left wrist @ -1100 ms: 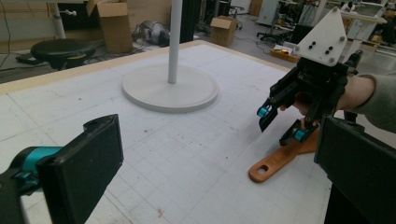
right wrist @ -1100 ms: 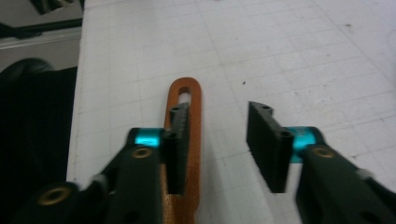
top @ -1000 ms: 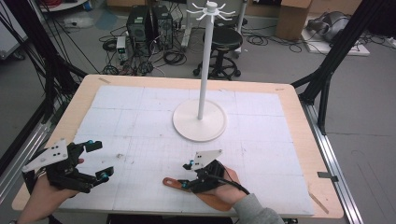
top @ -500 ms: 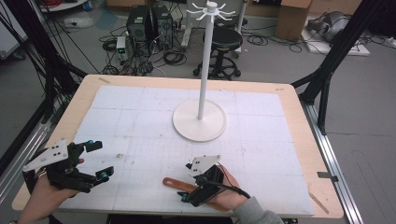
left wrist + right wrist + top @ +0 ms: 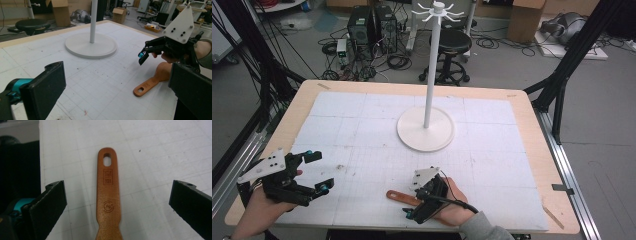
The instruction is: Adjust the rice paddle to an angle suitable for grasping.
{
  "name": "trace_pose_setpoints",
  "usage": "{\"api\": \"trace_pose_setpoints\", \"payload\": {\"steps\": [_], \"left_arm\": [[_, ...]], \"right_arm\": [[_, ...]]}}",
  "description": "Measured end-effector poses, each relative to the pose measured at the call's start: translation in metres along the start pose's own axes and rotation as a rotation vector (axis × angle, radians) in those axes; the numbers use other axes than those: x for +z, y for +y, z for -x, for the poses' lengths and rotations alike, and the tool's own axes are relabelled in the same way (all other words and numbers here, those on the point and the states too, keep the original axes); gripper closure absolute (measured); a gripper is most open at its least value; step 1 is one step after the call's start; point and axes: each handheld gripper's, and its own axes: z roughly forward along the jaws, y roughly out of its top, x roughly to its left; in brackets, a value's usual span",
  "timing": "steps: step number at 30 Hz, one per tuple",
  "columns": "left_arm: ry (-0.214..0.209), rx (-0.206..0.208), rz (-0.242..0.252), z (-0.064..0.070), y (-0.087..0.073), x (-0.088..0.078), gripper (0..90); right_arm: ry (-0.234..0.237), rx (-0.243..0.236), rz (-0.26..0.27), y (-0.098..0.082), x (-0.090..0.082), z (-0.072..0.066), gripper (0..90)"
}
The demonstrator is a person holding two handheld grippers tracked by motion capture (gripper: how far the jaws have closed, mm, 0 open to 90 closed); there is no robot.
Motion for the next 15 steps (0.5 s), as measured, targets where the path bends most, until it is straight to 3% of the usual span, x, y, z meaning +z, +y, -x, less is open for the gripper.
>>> {"api": "trace_pose_setpoints", "payload": {"steps": [9, 11, 13, 15], "left_arm": [[0.000, -0.008, 0.001, -0.0009, -0.0012, -0.0004, 1.8], [0.000, -0.007, 0.000, -0.0011, -0.0012, -0.0004, 1.8], [0.000, -0.007, -0.002, -0.0014, -0.0014, -0.0004, 1.8], [-0.001, -0.010, -0.002, -0.0013, -0.0018, -0.0002, 1.8]], "right_arm": [[0.002, -0.016, -0.054, 0.0006, 0.0094, -0.0008, 4.5], [0.001, -0.008, -0.064, 0.0002, 0.0099, -0.0005, 7.4], [0.002, -0.003, -0.073, -0.0002, 0.0096, -0.0003, 16.1], [-0.001, 0.002, -0.082, -0.0005, 0.0093, 0.0001, 17.9]]}}
